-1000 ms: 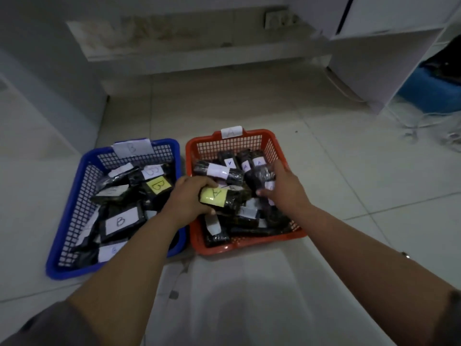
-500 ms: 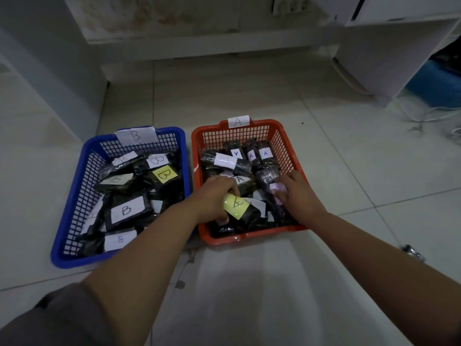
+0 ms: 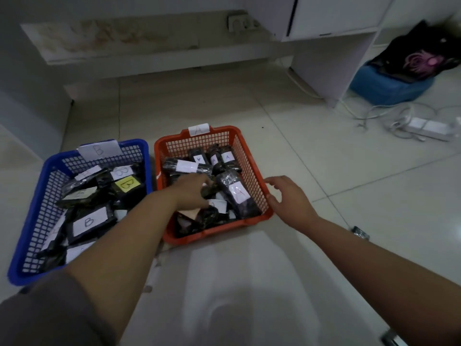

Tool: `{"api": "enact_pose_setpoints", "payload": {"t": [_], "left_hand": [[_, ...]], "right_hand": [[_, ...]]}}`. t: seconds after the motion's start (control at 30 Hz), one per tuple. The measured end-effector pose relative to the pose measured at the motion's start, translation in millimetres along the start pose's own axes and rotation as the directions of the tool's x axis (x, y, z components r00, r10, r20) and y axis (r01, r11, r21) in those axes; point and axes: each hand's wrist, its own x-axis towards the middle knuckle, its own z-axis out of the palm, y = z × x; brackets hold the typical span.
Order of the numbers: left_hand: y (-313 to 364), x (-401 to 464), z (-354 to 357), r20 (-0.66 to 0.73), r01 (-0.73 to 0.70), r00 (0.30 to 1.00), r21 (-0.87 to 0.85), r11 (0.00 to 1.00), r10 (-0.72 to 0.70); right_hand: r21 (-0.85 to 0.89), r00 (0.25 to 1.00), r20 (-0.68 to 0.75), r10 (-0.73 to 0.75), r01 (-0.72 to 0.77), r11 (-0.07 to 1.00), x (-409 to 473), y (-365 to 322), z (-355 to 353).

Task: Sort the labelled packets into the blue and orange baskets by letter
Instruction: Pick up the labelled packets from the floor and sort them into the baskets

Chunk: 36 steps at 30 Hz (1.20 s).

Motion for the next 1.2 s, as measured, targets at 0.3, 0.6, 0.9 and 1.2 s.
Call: {"api": "enact_pose_setpoints", "payload": {"t": [0.3, 0.6, 0.9, 1.2], "left_hand": [[136, 18, 95, -0.287, -0.399, 0.894, -0.158, 0.903, 0.345], [250, -34, 257, -0.058, -0.559, 0.828, -0.17, 0.811, 0.558], [301, -54, 319, -0.004, -0.469, 0.882, -0.098, 0.878, 0.471], [283, -31, 294, -0.117, -0.448, 0.89, -0.037, 0.893, 0.441]], "right_hand": [[-0.09, 0.971, -0.068, 0.228, -0.234, 0.968, -94, 101, -65], [-0.185, 0.946, -0.07, 0.316, -0.324, 0.928, -164, 183, -114], [-0.163, 0.962, 0.086, 0.261, -0.245, 0.956, -177, 205, -108], [-0.341, 0.945, 0.267, 0.191, -0.093, 0.935, -151, 213, -100]]}}
